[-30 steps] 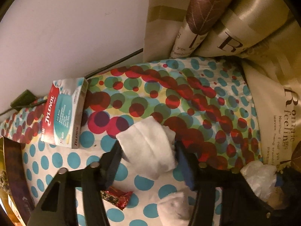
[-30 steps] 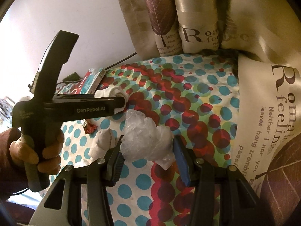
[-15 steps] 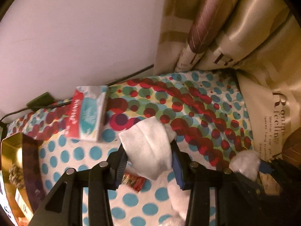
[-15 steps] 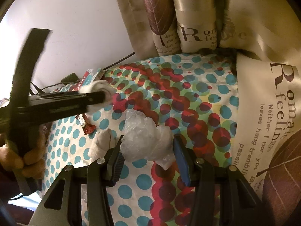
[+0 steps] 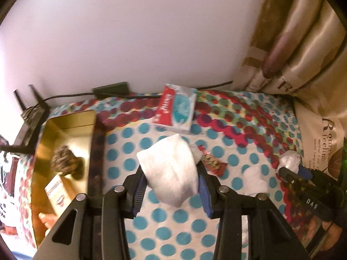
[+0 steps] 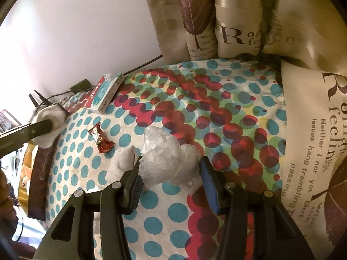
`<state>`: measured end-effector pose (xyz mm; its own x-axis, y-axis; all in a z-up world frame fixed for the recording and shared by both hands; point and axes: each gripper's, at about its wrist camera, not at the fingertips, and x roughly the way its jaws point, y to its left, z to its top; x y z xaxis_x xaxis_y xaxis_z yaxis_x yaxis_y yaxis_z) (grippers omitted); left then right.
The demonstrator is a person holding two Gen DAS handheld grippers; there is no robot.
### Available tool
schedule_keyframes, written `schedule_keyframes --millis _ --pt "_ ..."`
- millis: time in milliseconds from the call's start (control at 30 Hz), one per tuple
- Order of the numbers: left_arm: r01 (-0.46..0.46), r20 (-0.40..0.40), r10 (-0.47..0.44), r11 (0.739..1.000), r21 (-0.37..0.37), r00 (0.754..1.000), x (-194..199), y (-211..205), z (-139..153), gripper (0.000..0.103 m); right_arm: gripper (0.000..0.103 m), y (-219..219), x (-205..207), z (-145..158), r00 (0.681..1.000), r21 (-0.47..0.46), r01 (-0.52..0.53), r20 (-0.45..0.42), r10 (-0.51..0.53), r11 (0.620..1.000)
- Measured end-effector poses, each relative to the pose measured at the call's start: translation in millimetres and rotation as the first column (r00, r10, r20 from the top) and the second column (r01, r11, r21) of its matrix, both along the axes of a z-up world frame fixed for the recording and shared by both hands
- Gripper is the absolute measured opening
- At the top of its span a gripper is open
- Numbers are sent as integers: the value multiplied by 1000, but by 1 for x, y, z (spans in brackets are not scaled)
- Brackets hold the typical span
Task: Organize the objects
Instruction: 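Carry the white towel toward the gold tray with the left gripper while right holds the bag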
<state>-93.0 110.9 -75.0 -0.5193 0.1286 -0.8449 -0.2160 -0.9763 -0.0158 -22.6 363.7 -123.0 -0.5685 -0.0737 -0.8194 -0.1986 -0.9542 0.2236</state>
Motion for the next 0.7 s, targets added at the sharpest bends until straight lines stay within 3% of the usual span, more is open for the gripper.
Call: schedule_keyframes --millis 300,700 --pt "-117 -45 118 993 19 992 20 -54 26 43 47 -20 -7 4 1000 15 -29 -3 29 999" --pt "-299 -54 300 954 33 952 36 -139 34 44 47 -60 -24 23 993 44 -114 -39 116 993"
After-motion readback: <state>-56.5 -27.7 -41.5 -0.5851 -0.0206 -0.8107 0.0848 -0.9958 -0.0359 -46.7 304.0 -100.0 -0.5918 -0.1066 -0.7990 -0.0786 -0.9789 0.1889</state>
